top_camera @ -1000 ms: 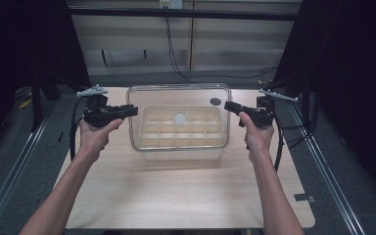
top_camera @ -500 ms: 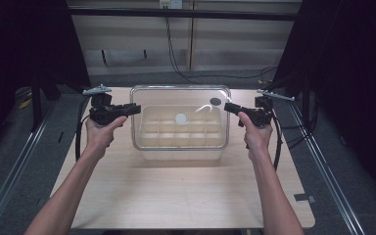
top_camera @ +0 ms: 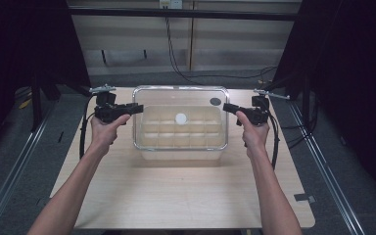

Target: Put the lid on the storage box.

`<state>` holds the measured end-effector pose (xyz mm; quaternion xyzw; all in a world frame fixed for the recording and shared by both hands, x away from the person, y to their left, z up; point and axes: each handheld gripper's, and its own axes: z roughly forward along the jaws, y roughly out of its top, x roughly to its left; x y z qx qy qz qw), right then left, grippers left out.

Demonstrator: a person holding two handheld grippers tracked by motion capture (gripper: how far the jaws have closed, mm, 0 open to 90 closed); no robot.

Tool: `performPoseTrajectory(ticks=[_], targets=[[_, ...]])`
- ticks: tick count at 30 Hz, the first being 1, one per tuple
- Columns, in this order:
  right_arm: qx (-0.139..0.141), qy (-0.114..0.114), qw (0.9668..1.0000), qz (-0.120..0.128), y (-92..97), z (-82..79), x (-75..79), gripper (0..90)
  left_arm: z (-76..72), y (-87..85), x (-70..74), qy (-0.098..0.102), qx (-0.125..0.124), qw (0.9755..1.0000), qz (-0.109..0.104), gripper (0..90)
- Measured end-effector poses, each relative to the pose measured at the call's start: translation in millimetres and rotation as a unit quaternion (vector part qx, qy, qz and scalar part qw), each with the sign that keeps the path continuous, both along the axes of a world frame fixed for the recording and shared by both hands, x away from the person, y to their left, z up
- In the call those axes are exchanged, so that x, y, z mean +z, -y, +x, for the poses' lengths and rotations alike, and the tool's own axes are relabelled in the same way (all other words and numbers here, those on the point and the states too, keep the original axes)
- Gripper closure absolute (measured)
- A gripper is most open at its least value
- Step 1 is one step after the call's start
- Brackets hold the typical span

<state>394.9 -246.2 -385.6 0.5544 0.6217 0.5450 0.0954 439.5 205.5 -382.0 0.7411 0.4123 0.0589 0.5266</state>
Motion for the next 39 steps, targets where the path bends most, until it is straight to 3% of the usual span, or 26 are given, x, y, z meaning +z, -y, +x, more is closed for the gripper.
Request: performPoseTrajectory(ticks=[7, 14, 27, 32, 39], targets=[[-0.002, 0.000, 1.0000, 0.001, -0.1, 6.2, -7.3, 74.0, 6.2, 1.2, -5.3, -0.005, -0.003, 1.0000, 0.006, 62.6], [-0.005, -0.002, 0.9999, -0.011, -1.5, 10.8, -11.3, 72.4, 13.2, 4.8, -8.5, -0.013, -0.009, 0.9995, 0.028, 58.9], [-0.011, -0.025, 0.9991, -0.033, -3.0, 24.5, -21.1, 70.0, 26.8, 4.5, -28.7, -0.038, -0.012, 0.9991, 0.013, 56.8], [-0.013, -0.030, 0.9986, -0.042, -3.4, 27.6, -25.4, 68.9, 28.5, 4.0, -31.1, -0.039, -0.014, 0.9987, 0.030, 56.6], [-0.018, -0.032, 0.9978, -0.056, -5.8, 31.0, -30.3, 67.5, 28.2, 3.6, -36.1, -0.046, -0.013, 0.9983, 0.032, 56.3]])
